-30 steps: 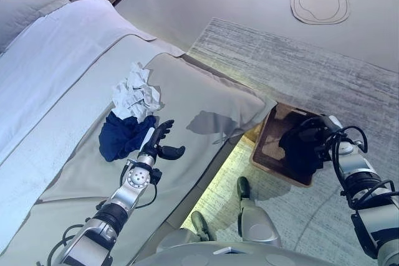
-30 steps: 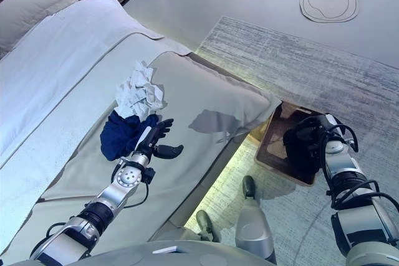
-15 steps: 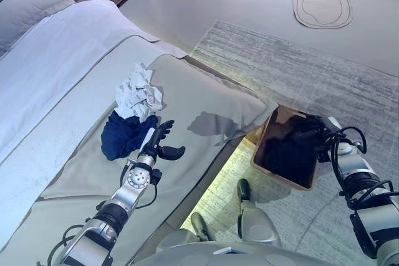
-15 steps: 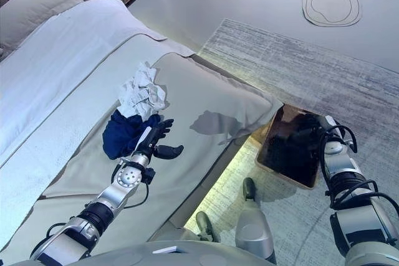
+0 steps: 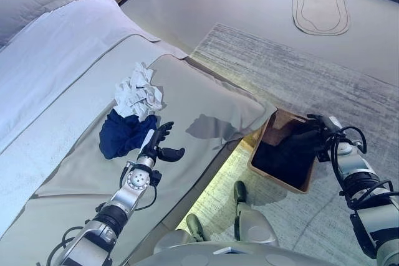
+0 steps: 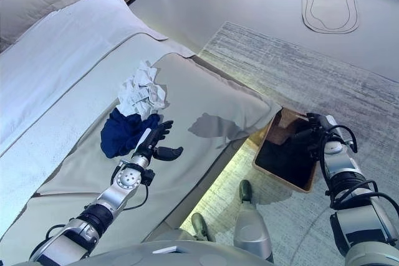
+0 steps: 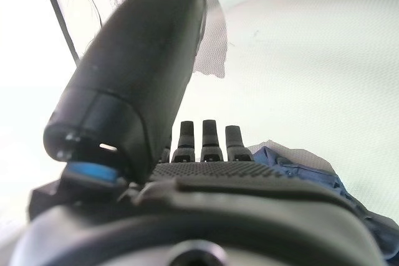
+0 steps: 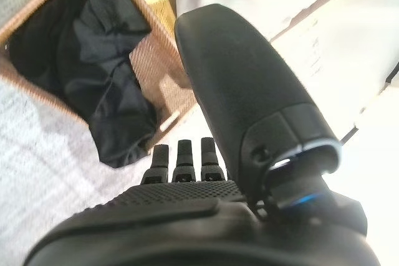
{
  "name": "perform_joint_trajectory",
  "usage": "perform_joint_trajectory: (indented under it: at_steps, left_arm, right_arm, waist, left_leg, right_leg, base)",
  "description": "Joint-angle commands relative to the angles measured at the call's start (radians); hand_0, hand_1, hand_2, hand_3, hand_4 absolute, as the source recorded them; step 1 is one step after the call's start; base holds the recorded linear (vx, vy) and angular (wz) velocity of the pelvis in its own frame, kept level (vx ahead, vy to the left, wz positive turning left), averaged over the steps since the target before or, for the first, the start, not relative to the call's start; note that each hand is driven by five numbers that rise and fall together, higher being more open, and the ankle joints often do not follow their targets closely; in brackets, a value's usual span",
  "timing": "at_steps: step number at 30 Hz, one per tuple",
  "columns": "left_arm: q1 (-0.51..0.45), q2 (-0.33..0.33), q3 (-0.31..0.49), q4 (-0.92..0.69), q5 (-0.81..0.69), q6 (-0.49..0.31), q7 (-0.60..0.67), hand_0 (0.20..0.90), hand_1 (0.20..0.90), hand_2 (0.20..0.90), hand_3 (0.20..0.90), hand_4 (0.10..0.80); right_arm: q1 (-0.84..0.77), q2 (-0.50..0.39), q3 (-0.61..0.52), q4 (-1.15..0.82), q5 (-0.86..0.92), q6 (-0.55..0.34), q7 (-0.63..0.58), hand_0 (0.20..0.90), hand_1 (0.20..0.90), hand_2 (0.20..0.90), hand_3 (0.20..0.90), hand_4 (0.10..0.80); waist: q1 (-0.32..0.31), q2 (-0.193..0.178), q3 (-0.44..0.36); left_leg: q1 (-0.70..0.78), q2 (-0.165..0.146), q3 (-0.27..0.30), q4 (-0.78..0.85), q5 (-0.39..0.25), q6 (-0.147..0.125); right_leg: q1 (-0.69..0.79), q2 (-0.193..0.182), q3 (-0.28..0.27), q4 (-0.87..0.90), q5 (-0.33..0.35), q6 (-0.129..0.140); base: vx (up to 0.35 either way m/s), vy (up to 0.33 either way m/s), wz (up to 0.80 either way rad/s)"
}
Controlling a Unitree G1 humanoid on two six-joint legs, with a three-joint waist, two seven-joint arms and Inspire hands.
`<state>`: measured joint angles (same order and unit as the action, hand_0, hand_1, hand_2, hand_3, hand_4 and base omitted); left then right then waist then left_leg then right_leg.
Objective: Pick up the clothes from the bed and place them into the basket
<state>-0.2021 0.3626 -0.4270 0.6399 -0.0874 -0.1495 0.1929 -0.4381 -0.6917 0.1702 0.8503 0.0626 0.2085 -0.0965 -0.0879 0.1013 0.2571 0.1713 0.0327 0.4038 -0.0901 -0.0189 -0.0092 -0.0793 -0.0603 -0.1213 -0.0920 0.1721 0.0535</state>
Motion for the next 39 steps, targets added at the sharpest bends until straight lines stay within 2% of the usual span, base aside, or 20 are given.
perform_joint_trajectory:
  at_steps: [1,4,6,9,14,16,22,28,33,39]
  left_arm:
    - [0.004,0.048,0.022,-0.056,-0.007,-0.058,0.047,0.9,0.9,0.9,0.9,0.8]
    - [0.015,0.049,0.032,-0.06,-0.009,-0.06,0.051,0.9,0.9,0.9,0.9,0.8]
    - [0.026,0.048,0.041,-0.066,-0.011,-0.052,0.063,0.9,0.9,0.9,0.9,0.8]
    - [0.028,0.033,0.051,-0.06,-0.016,-0.046,0.084,0.9,0.9,0.9,0.9,0.8]
    - [0.044,0.018,0.071,-0.064,-0.022,-0.028,0.11,0.9,0.9,0.9,0.9,0.8]
    - [0.048,0.018,0.07,-0.074,-0.021,-0.013,0.12,0.9,0.9,0.9,0.9,0.8]
    - [0.079,0.028,0.095,-0.091,-0.024,0.018,0.153,0.9,0.9,0.9,0.9,0.8]
    - [0.138,0.042,0.136,-0.088,-0.004,0.037,0.123,0.9,0.9,0.9,0.9,0.8]
    - [0.157,0.077,0.141,-0.108,0.012,0.034,0.088,0.9,0.9,0.9,0.9,0.8]
    - [0.146,0.103,0.116,-0.109,0.046,-0.006,0.016,0.9,0.9,0.9,0.9,0.8]
  right_arm:
    - [-0.081,-0.065,0.005,-0.05,-0.072,-0.022,-0.101,0.9,0.9,0.9,0.9,0.8]
    - [-0.076,-0.087,-0.001,-0.104,-0.066,-0.03,-0.141,0.9,0.9,0.9,0.9,0.8]
    - [-0.071,-0.106,-0.026,-0.213,-0.038,-0.057,-0.198,0.9,0.9,0.9,0.9,0.8]
    - [-0.062,-0.095,-0.057,-0.322,-0.039,-0.09,-0.195,0.9,0.9,0.9,0.9,0.8]
    - [-0.043,-0.066,-0.067,-0.412,0.026,-0.127,-0.113,0.9,0.9,0.9,0.9,0.8]
    - [-0.061,-0.044,-0.054,-0.423,0.047,-0.13,-0.116,0.9,0.9,0.9,0.9,0.8]
    - [-0.202,-0.009,0.091,-0.391,-0.081,-0.166,-0.111,0.9,0.9,0.9,0.9,0.8]
    - [-0.278,0.012,0.19,-0.359,-0.174,-0.195,-0.104,0.9,0.9,0.9,0.9,0.8]
    - [-0.33,0.0,0.258,-0.318,-0.21,-0.172,-0.144,0.9,0.9,0.9,0.9,0.8]
    - [-0.283,-0.074,0.243,-0.349,-0.279,-0.103,-0.173,0.9,0.9,0.9,0.9,0.8]
  waist:
    - [-0.007,-0.061,-0.076]
    - [-0.009,-0.062,-0.075]
    - [-0.012,-0.067,-0.074]
    - [-0.01,-0.067,-0.072]
    - [0.007,-0.076,-0.077]
    - [0.024,-0.084,-0.075]
    - [0.12,-0.09,-0.071]
    - [0.184,-0.093,-0.077]
    - [0.227,-0.086,-0.072]
    - [0.208,-0.075,-0.081]
  left_leg:
    - [-0.047,0.015,-0.068,0.102,-0.066,-0.031]
    - [-0.044,0.015,-0.07,0.1,-0.065,-0.032]
    - [-0.041,0.016,-0.071,0.099,-0.065,-0.033]
    - [-0.04,0.014,-0.08,0.089,-0.057,-0.034]
    - [-0.045,0.011,-0.105,0.075,-0.043,-0.033]
    - [-0.051,0.011,-0.119,0.082,-0.04,-0.036]
    - [-0.084,-0.007,-0.2,0.087,-0.029,-0.037]
    - [-0.093,-0.029,-0.265,0.068,-0.018,-0.028]
    - [-0.102,-0.054,-0.382,0.047,0.002,-0.009]
    - [-0.121,-0.106,-0.582,0.023,0.035,0.02]
  right_leg:
    - [0.078,-0.023,0.004,0.005,-0.083,0.035]
    - [0.081,-0.024,0.003,0.005,-0.084,0.035]
    - [0.085,-0.026,-0.004,0.005,-0.084,0.034]
    - [0.094,-0.026,-0.011,0.005,-0.088,0.033]
    - [0.111,-0.029,-0.03,0.005,-0.1,0.026]
    - [0.116,-0.036,-0.048,0.01,-0.103,0.023]
    - [0.141,-0.06,-0.111,0.009,-0.114,0.016]
    - [0.158,-0.065,-0.14,0.015,-0.127,0.011]
    - [0.16,-0.054,-0.116,0.062,-0.157,0.001]
    - [0.135,0.023,0.023,0.126,-0.206,-0.034]
  base:
    - [0.0,0.0,0.0]
    - [0.0,0.0,0.0]
    - [0.0,0.0,0.0]
    - [-0.009,0.022,0.0]
    - [-0.021,0.022,0.1]
    - [-0.048,-0.002,0.21]
    - [-0.038,0.016,0.41]
    - [0.016,0.028,0.39]
    - [0.017,0.004,0.63]
    - [0.068,-0.019,1.32]
